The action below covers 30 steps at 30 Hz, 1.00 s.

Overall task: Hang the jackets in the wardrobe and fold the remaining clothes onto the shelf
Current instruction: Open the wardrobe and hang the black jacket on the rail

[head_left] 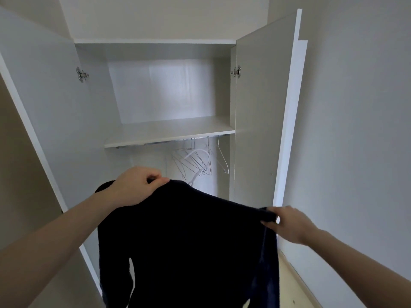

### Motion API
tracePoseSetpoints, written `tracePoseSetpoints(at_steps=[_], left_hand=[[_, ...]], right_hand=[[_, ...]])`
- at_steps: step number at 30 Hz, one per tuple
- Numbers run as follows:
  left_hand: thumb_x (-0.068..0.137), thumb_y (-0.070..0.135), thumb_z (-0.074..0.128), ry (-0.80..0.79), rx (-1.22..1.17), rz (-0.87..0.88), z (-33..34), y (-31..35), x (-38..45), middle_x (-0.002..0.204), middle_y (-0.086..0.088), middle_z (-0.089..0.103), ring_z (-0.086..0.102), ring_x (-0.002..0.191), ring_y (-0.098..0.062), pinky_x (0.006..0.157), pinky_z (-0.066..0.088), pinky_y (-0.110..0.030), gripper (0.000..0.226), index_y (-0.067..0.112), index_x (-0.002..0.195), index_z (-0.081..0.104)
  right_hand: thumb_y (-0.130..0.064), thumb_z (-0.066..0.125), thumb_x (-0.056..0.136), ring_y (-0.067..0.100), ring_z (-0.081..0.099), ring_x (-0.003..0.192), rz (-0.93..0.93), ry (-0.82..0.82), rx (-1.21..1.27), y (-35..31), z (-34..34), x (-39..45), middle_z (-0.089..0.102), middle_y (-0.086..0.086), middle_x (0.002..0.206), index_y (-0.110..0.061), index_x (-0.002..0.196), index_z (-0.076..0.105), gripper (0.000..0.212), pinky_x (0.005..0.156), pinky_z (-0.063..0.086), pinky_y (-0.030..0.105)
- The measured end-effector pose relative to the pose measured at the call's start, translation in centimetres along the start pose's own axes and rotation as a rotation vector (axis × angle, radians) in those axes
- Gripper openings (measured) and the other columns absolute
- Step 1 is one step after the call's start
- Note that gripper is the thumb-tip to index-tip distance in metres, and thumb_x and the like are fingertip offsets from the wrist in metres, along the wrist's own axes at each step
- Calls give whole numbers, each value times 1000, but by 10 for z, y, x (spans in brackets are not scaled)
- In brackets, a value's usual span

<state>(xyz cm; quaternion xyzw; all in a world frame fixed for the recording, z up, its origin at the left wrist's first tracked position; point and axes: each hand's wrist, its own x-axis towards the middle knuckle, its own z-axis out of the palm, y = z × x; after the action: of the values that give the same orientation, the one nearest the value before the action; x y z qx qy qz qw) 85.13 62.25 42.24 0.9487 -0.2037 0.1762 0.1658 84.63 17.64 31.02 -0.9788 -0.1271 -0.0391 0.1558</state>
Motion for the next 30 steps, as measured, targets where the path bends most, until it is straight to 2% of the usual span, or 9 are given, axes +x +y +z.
tracePoseSetpoints(at_steps=[3,6,10,15,17,19,21,25,30], left_hand=[[99,54,54,-28,85,-40,12,-1,-8,59,6,51,51,59,-11,61,44,-35,44,24,66,51],[98,58,51,-42,104,-131,28,7,-7,62,3,54,55,65,-14,65,44,-35,48,20,67,51],[96,56,56,-23,-35,-242,43,20,4,65,3,57,58,69,-19,71,48,-38,44,22,69,53],[87,46,75,36,-355,-259,50,38,18,57,10,55,51,56,-9,62,42,-32,40,20,64,54],[88,40,76,66,-444,-263,45,38,21,55,10,52,48,55,-8,62,39,-31,40,20,62,53],[90,39,75,82,-470,-268,39,35,19,56,9,51,48,55,-8,63,39,-31,41,21,60,53],[90,40,74,100,-482,-278,34,30,16,56,8,52,50,55,-6,62,39,-30,40,23,60,54],[90,43,73,124,-488,-288,27,23,13,56,8,51,50,54,-5,62,40,-29,41,19,63,54],[87,44,75,120,-456,-280,21,17,13,55,10,53,51,54,-6,63,41,-29,38,21,63,57]], right_hand=[[-41,54,99,1,63,71,27,103,73,-10,-24,8,70,-16,92,-45,120,63,22,68,51,28],[-27,57,96,17,68,82,36,208,234,-45,-48,17,71,-12,89,-39,104,64,16,79,55,37],[-14,58,90,17,63,79,-187,269,348,-119,-63,11,68,-11,81,-31,100,62,20,76,48,33],[-18,56,96,3,59,81,-500,-191,292,-178,-50,-4,64,-11,94,-32,111,49,22,75,49,22],[-19,58,97,12,63,97,-499,-335,227,-176,-46,-4,65,-1,112,-27,123,47,28,89,54,33],[-18,60,97,17,63,107,-471,-380,220,-164,-43,-4,64,1,122,-30,132,45,40,96,54,35],[-17,60,95,10,63,109,-458,-371,254,-147,-41,-5,63,-5,125,-37,136,45,48,95,53,24],[-15,58,91,2,63,108,-416,-269,315,-116,-43,-7,60,-20,127,-45,128,51,49,88,53,15],[-21,67,92,0,66,96,-220,216,369,-84,-61,8,63,-23,114,-46,114,55,35,80,58,26]])
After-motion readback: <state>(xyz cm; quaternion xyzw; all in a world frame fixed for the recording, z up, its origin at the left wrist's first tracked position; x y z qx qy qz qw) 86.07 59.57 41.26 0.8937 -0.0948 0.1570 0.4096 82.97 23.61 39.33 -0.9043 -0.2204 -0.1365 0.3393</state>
